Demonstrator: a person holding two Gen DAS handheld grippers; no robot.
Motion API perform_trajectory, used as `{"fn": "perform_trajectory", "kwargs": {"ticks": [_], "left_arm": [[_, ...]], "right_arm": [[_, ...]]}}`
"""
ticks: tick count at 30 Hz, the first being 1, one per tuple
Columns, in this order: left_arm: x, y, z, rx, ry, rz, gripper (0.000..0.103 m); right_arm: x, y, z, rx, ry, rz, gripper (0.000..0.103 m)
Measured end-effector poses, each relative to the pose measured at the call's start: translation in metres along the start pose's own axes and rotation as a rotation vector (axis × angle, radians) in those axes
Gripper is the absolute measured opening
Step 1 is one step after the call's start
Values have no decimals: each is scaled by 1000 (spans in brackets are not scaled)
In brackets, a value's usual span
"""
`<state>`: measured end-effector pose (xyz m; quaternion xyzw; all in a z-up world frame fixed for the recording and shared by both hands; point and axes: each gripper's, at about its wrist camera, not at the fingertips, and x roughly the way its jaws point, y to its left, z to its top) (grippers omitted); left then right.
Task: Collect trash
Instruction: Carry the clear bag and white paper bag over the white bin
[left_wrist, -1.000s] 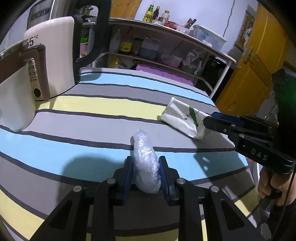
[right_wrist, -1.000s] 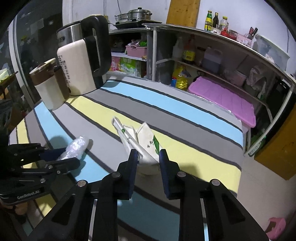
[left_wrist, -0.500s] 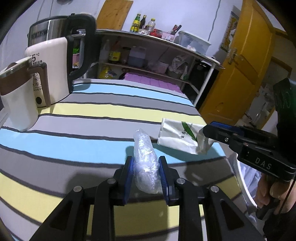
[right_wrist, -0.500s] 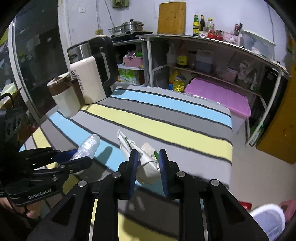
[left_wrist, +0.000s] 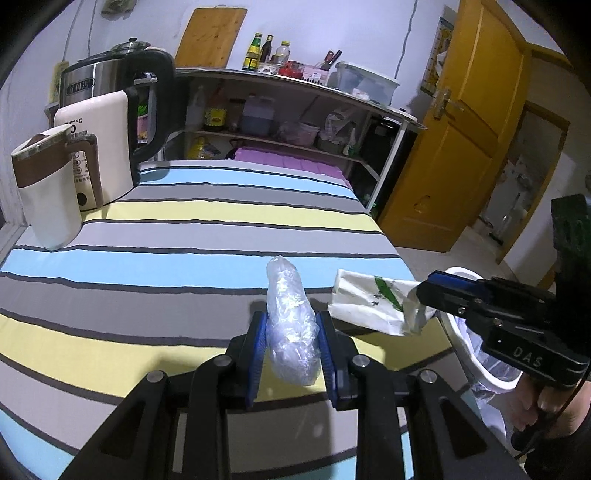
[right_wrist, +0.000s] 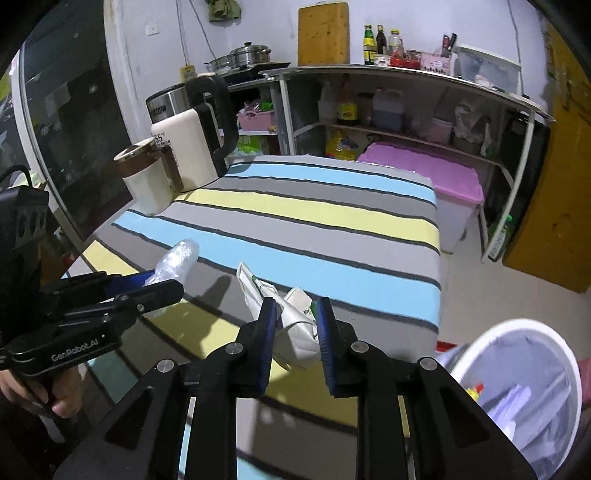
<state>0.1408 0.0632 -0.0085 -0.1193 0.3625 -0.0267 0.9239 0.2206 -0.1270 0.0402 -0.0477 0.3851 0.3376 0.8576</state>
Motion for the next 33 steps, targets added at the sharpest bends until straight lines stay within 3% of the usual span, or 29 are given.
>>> {"fn": "perform_trajectory", "kwargs": {"ticks": [17,33], "left_arm": [[-7,-37,-4,62,7,-49,28],[9,-100,1,167,22,-140,28]], "right_arm": [[-39,-15,-17,65,-56,-38,22],[-84,-66,-35,159,-112,-134,22]]}}
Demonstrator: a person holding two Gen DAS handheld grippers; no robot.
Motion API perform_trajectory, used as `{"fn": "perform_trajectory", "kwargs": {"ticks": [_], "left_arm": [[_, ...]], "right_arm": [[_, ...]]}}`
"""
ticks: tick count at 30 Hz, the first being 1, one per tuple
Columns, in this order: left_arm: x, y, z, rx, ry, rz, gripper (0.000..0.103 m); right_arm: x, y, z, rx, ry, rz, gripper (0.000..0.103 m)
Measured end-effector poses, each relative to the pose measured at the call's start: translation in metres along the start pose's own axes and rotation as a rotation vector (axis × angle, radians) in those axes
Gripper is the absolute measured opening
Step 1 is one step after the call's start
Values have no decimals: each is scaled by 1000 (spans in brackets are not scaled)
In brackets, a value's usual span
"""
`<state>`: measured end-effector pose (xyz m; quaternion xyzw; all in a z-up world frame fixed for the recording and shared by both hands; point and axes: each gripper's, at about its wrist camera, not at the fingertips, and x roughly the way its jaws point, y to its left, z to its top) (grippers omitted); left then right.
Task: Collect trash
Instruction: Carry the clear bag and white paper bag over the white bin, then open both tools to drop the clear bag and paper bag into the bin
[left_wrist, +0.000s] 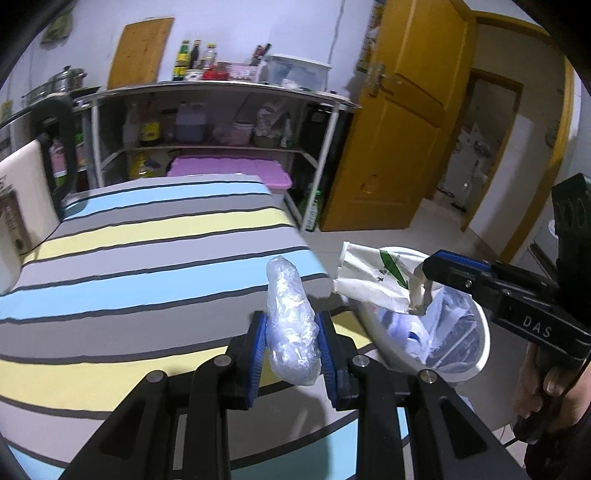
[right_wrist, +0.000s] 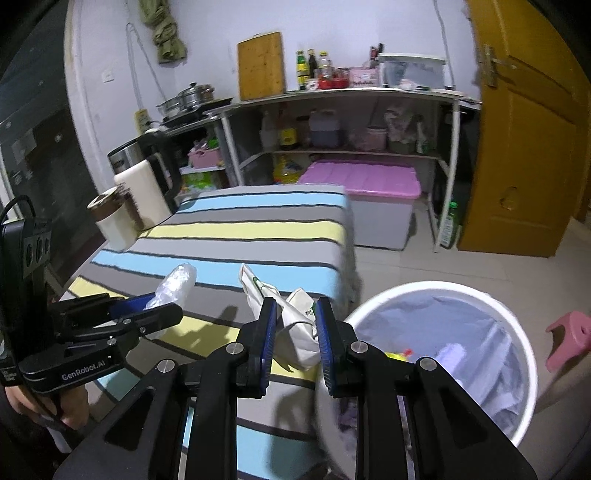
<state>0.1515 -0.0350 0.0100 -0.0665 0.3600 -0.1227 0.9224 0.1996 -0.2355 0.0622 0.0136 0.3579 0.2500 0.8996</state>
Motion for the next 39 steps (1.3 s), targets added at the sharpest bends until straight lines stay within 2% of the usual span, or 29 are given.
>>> {"fn": "perform_trajectory", "kwargs": {"ticks": [12,22,26,28,32,39], "left_arm": [[29,-65,13,92,22,-104,28],[55,-105,8,146,66,-170,28],[68,-116,5,165,89,-191,28],[76,-121,4,172,103,-197,28],[90,-127,2,182,136,-213,28],[110,-132,-2,173,191,-232,28]], "right_arm": [[-30,-58,-16,104,-24,-101,22],[-39,-99,-35,181,-10,-154,22],[-37,-112,-42,207,5,-165,16],[-33,-116,-45,216,15,-169,7],[-21,-126,-54,232,57,-169,7],[-21,-140,-59,281,62,-181,7]]}}
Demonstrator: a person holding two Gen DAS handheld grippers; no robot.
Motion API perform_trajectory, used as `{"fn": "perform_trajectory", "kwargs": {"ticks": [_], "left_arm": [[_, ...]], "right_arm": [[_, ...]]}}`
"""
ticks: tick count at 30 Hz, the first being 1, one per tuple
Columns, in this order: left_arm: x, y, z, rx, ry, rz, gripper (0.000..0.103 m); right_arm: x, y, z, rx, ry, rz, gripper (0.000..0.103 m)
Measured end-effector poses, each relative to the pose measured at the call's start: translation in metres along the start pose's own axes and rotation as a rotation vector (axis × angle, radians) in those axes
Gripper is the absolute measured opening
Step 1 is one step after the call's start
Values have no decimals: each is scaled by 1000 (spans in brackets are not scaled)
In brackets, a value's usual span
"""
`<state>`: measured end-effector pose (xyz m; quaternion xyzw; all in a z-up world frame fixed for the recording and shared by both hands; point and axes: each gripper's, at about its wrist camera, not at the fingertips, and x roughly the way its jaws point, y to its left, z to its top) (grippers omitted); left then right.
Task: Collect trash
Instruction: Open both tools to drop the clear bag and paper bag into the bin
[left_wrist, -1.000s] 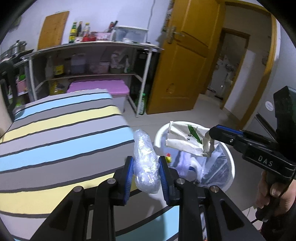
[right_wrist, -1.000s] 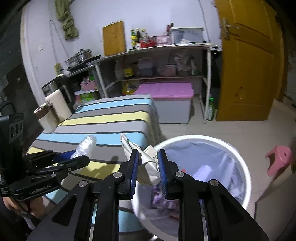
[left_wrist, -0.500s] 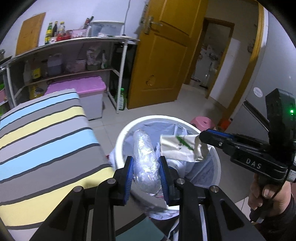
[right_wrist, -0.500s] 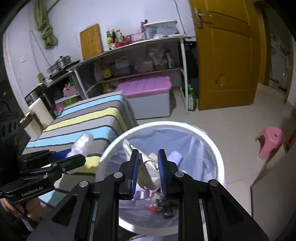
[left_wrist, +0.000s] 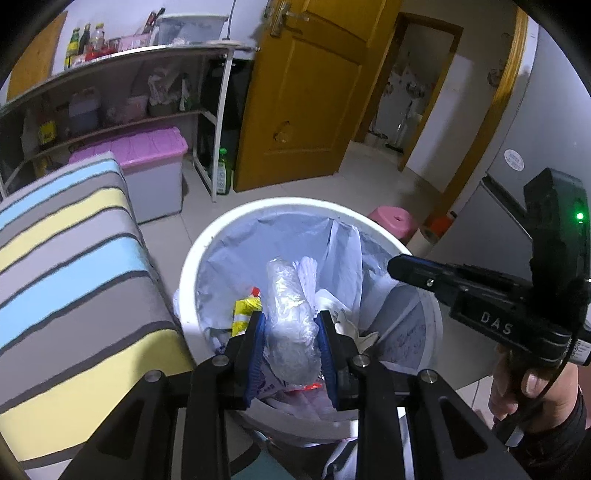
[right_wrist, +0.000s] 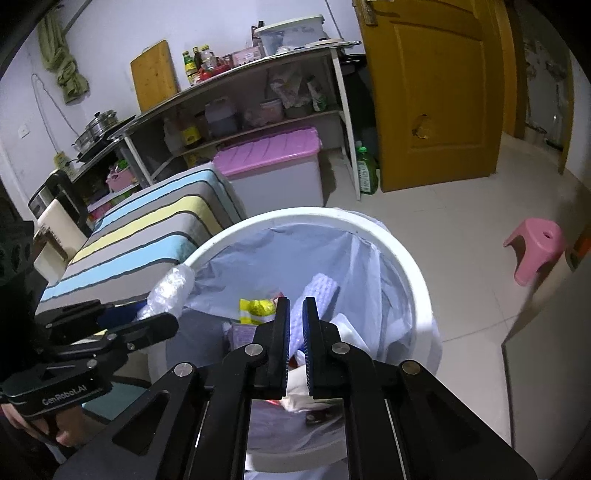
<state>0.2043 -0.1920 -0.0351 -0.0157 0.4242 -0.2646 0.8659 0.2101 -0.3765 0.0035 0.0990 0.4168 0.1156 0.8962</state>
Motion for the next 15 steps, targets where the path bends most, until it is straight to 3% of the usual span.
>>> {"fn": "perform_trajectory", "kwargs": {"ticks": [7,15], "left_arm": [[3,3,0,-17,9,-19,36],[-12,6,-2,-26,-24,-9,36]], "right_arm": [[-3,2,0,5,-8,8,11],[-9,10,-4,4,-12,27,11]]}}
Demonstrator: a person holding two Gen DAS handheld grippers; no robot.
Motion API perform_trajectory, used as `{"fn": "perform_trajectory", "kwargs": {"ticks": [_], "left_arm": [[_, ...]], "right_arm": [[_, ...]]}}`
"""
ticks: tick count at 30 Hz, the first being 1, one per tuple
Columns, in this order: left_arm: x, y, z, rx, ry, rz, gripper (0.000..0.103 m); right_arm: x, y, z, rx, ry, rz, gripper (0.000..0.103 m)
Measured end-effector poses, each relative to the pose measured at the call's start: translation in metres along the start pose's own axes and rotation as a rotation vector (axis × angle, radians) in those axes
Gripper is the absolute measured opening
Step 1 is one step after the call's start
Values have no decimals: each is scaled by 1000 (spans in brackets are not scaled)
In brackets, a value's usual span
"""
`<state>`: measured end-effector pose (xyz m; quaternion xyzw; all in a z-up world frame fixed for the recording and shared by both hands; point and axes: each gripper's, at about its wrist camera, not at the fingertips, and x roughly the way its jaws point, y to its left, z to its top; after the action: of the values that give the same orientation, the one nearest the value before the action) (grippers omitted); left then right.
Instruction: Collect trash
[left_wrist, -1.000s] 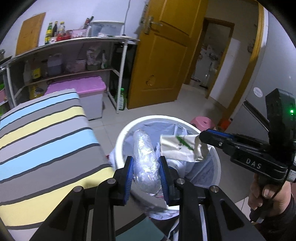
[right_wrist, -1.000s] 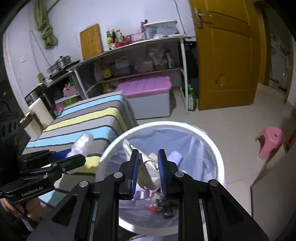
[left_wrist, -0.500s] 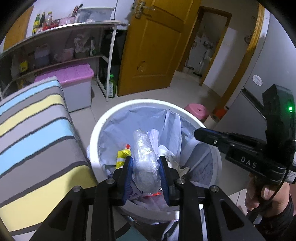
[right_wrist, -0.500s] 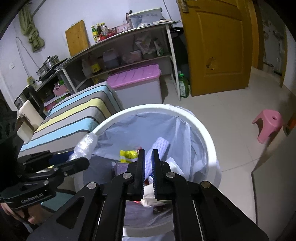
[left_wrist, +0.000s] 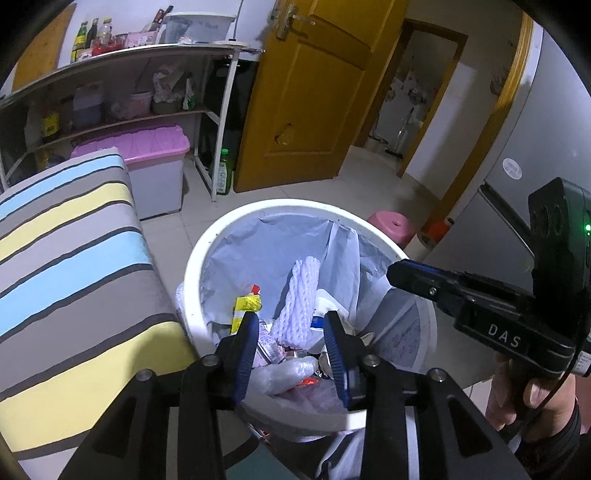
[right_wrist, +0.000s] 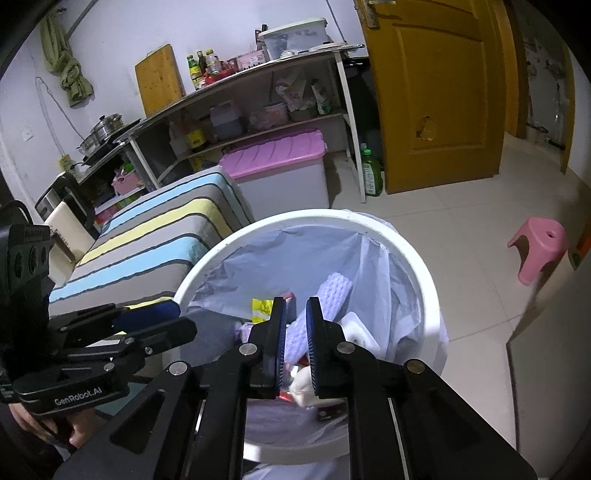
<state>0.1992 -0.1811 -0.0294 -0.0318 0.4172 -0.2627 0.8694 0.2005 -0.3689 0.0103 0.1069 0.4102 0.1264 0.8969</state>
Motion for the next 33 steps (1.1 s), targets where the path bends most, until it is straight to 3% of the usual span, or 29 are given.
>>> {"fn": "perform_trajectory", "kwargs": {"ticks": [2,7,33], "left_arm": [[-7,1,-2,-1,-13,10,36],[-27,4,-8,-8,-47,34,36],[-113,29,-66,-46,-149,206,36]], "right_arm": [[-3,5,-1,-7,-5,6,12],[-12,20,-3,-26,-20,18,30],[-51,93,-48,-157,-44,51,36]]}}
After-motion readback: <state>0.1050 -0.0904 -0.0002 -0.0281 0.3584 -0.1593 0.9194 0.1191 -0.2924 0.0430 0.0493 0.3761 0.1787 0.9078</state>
